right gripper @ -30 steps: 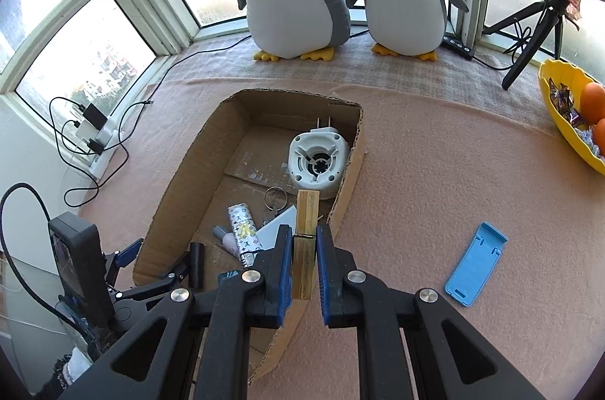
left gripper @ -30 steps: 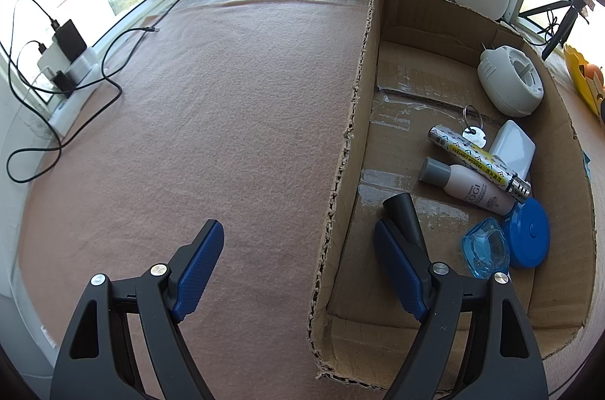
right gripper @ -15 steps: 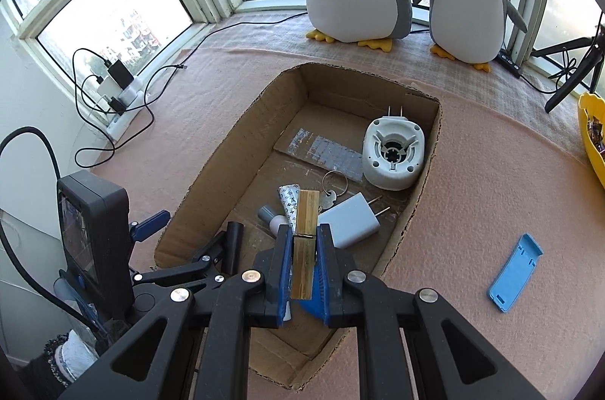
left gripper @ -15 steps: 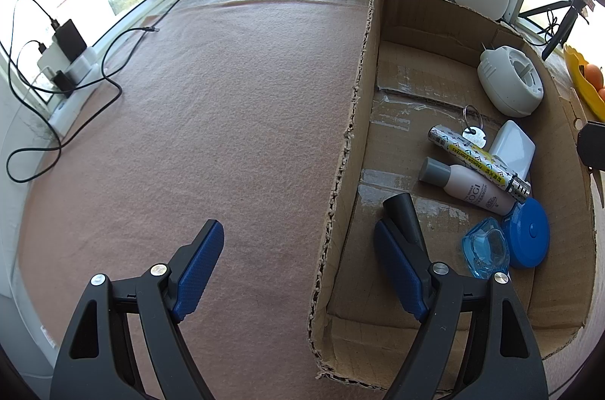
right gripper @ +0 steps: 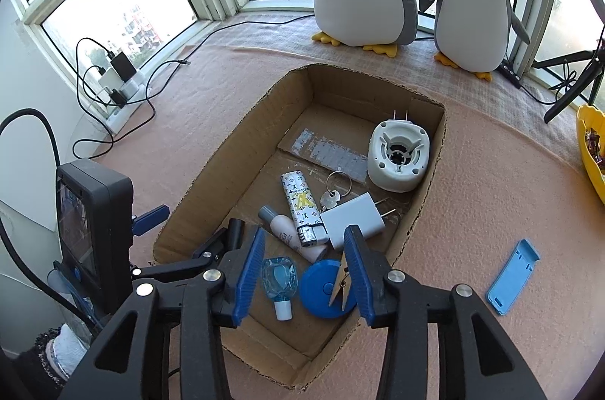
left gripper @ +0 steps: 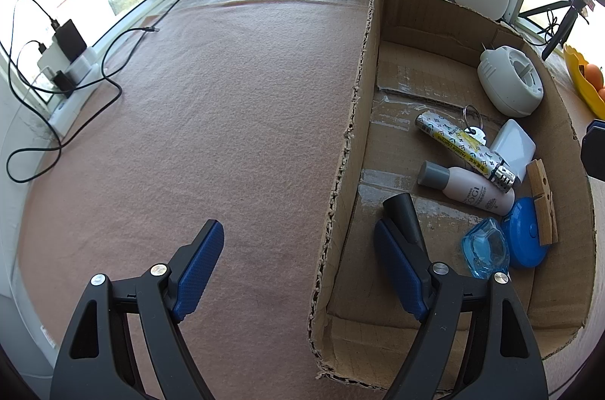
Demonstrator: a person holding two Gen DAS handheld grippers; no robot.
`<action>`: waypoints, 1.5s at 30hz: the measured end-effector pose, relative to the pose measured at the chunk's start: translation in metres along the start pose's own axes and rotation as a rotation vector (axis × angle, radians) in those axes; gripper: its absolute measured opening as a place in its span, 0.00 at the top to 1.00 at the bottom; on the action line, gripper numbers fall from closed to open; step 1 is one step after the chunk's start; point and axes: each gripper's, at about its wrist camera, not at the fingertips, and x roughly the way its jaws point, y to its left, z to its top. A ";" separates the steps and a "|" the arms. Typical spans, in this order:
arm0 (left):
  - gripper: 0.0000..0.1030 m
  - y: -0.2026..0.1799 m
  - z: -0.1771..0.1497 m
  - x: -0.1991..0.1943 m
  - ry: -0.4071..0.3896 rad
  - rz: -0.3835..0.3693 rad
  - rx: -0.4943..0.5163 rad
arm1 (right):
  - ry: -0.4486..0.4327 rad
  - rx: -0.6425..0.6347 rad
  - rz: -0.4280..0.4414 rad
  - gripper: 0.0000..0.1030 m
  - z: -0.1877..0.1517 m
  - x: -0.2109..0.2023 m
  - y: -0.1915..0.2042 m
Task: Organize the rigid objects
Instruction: 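Carry the wooden clothespin into the box and release it, then move the right tool to the blue phone stand and grasp it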
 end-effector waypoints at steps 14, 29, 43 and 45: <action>0.19 -0.001 0.000 0.001 -0.001 0.002 0.001 | -0.047 0.224 -0.103 0.61 -0.012 -0.030 -0.082; 0.19 -0.002 -0.001 0.000 -0.001 0.002 0.001 | 0.069 0.489 -0.202 0.50 -0.035 -0.012 -0.185; 0.19 -0.002 -0.001 0.000 -0.001 0.002 0.000 | 0.171 0.540 -0.225 0.50 -0.040 0.026 -0.208; 0.19 -0.002 -0.001 0.000 -0.001 0.001 0.000 | 0.181 0.526 -0.241 0.50 -0.040 0.029 -0.207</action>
